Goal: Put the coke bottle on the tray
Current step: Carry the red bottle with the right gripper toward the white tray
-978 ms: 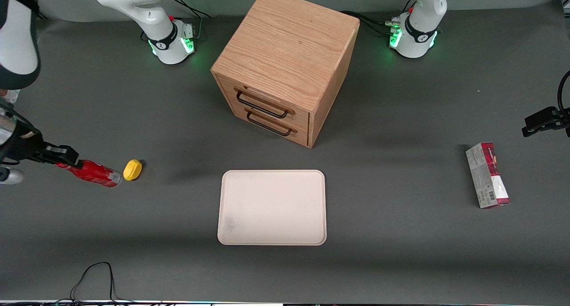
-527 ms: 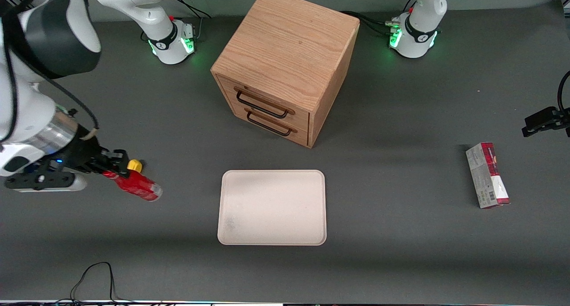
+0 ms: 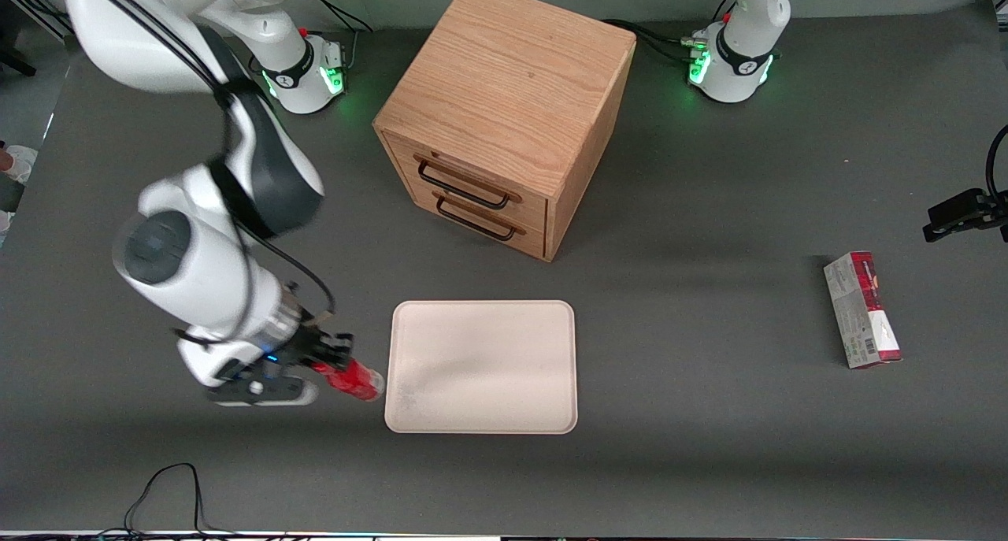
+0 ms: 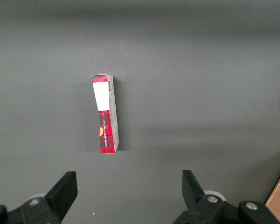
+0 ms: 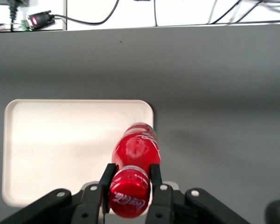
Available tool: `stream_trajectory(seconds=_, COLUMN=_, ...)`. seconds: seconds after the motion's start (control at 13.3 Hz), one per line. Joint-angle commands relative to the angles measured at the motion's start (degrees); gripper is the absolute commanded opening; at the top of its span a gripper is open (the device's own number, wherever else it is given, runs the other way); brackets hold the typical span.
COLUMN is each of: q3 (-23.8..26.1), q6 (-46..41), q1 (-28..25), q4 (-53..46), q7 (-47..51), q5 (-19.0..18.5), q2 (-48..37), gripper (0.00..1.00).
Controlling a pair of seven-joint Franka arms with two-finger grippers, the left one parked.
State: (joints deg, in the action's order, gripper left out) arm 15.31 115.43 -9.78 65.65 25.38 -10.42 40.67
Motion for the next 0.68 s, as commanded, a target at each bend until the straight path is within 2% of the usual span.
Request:
stream_trajectory(seconds=0.0, q3=0.68, q6=1.9, q1=-1.81, q4=-4.3, q7=2.65, q5=-3.81, q2=5.9, gripper=0.0)
stream_trajectory(seconds=0.3, q3=0.68, q6=2.25, q1=-1.91, q4=-2.64, q7=2.48, q5=-4.78, q2=7.49, gripper=0.0)
stream_trajectory(seconds=0.45, q3=0.68, q6=5.93, q1=-1.91, q4=-0.27, q7=2.57, q5=-4.78, q2=7.58, gripper=0.0)
stream_trajectory(seconds=0.53, q3=0.68, q6=6.29, q1=-1.91, q4=-0.17, q7=2.65, q5=-4.78, q2=7.58, gripper=0.12)
stream_trajectory(seconds=0.6, q3=0.68, q6=6.47, q1=-1.82, q4=-0.17, q7=2.65, q5=-4.78, q2=7.58, gripper=0.82)
